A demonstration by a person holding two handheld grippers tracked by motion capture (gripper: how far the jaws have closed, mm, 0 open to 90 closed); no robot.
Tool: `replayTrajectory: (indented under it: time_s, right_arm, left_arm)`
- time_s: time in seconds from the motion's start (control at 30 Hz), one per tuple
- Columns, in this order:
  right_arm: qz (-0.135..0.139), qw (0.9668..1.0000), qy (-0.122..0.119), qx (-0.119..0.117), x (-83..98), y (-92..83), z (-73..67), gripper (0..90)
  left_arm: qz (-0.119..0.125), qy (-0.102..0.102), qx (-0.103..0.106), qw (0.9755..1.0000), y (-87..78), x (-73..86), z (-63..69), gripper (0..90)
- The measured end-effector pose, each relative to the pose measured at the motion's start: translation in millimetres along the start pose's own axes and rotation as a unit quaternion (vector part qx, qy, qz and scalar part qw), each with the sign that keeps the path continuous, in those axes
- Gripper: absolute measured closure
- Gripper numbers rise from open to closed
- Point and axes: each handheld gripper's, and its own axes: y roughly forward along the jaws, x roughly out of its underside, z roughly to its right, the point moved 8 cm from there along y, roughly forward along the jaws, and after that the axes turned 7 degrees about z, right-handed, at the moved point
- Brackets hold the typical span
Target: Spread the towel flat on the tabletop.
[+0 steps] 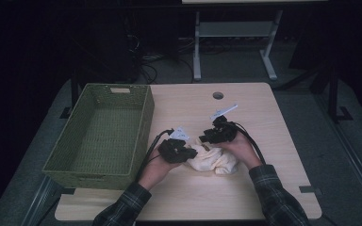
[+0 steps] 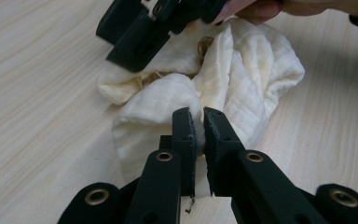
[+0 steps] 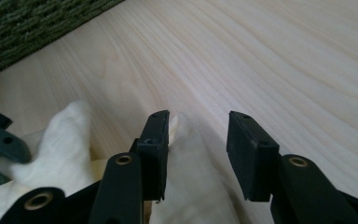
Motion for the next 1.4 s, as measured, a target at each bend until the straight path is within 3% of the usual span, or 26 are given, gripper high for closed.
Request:
replayTrajectory:
  time_s: [0.07, 0.1, 0.13, 0.2, 0.33, 0.4, 0.53, 0.6, 0.87, 0.93, 1.07, 1.23, 1.27, 1.3, 1.4]
  right_arm:
    - [-0.004, 1.0000, -0.001, -0.004, 0.9, 2.2, -0.3, 65.6]
    - [-0.011, 0.9999, -0.007, -0.002, 2.4, 4.1, -0.9, 77.9]
    - [-0.009, 0.9999, -0.008, -0.001, 2.3, 4.0, -0.8, 82.3]
    - [-0.004, 1.0000, -0.006, 0.005, 1.3, -1.3, 1.6, 86.5]
    - [0.015, 0.9997, -0.005, 0.018, -0.9, -14.6, 7.2, 87.2]
    - [0.035, 0.9988, -0.003, 0.034, -2.4, -34.2, 14.4, 87.3]
    - [0.054, 0.9974, -0.002, 0.048, -4.1, -51.8, 19.9, 87.4]
    - [0.073, 0.9953, -0.001, 0.064, -5.2, -69.2, 27.2, 87.6]
    - [0.105, 0.9878, 0.017, 0.114, -0.6, -115.4, 54.0, 87.8]
    - [0.108, 0.9871, 0.022, 0.117, -0.1, -119.3, 55.6, 87.8]
    - [0.128, 0.9824, 0.032, 0.132, 0.4, -142.9, 63.1, 88.1]
    - [0.128, 0.9794, 0.038, 0.151, -3.4, -143.5, 70.9, 88.1]
    - [0.128, 0.9794, 0.038, 0.151, -3.4, -143.5, 70.9, 88.1]
    - [0.127, 0.9789, 0.040, 0.155, -3.5, -140.9, 74.7, 88.1]
    - [0.124, 0.9760, 0.054, 0.170, -4.0, -130.1, 86.8, 88.1]
  left_arm:
    - [0.000, 0.003, -0.001, 1.0000, -0.2, -0.6, 0.1, 82.9]
    - [0.001, 0.002, -0.001, 1.0000, -0.6, -1.4, 0.1, 83.1]
    - [0.003, 0.002, -0.001, 1.0000, -1.1, -1.9, -0.1, 83.1]
    - [0.006, 0.001, -0.003, 1.0000, -2.3, -3.3, -0.9, 83.3]
    - [0.013, -0.003, -0.009, 0.9999, -5.0, -5.6, -4.2, 83.5]
    - [0.022, -0.005, -0.018, 0.9996, -9.4, -9.1, -7.9, 83.5]
    - [0.034, -0.006, -0.028, 0.9990, -14.9, -14.8, -11.9, 83.6]
    - [0.041, -0.006, -0.039, 0.9984, -20.0, -19.7, -17.1, 83.7]
    - [0.063, -0.019, -0.083, 0.9944, -26.3, -34.2, -34.0, 83.8]
    - [0.064, -0.018, -0.087, 0.9940, -26.9, -36.1, -36.5, 83.8]
    - [0.073, -0.021, -0.109, 0.9911, -27.8, -46.4, -44.5, 83.8]
    - [0.083, -0.022, -0.139, 0.9866, -18.0, -59.6, -60.3, 83.8]
    - [0.083, -0.022, -0.139, 0.9866, -18.0, -59.6, -60.3, 83.8]
    - [0.087, -0.026, -0.147, 0.9850, -13.9, -61.8, -64.9, 83.8]
    - [0.083, -0.032, -0.157, 0.9835, -0.5, -63.4, -81.9, 83.8]
